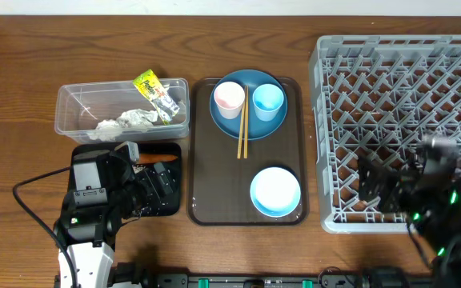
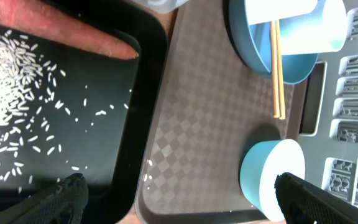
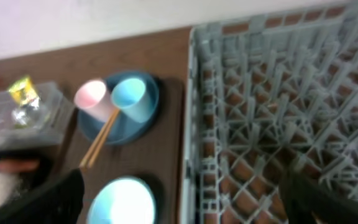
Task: Sort waste into correct bins and load items into the dishwasher rack
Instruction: 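Move the right gripper left to the chopsticks on the blue plate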
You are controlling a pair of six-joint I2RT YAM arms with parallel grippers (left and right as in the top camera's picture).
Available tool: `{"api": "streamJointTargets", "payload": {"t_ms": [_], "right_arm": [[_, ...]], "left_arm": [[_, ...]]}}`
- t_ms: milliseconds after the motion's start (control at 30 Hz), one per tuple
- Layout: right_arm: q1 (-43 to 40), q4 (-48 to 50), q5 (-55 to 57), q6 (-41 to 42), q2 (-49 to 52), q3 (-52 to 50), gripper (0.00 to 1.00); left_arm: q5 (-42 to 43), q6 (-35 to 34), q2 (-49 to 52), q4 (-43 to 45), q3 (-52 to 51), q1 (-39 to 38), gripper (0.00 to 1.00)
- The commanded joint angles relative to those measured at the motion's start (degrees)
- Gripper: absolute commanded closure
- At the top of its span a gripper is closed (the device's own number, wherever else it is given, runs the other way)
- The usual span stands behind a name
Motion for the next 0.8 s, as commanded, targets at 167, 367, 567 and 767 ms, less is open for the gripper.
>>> {"api": "streamJointTargets", "payload": {"t_ms": [167,367,567,767], "right_arm": [[0.59,1.14,-25.73,5.49,15.23,12.9,0.01],[6.51,1.64,-21.68,9.94,21.75,12.39,0.31],[21.03,3.91,-5.53,15.26,29.24,12.35,0.44],[31.52,7.06,9.33,23.8,39.43,12.35,0.51]], "left_arm": [[-0.57,0.57,-0.11,-0.09,0.9,0.31,0.02],[-0.57,0.57,-0.11,-0.09,0.9,0.31,0.02],[-0.57,0.57,-0.11,-0.09,0.9,0.31,0.02],[-0.57,0.57,-0.11,-0.09,0.9,0.31,0.02]]}}
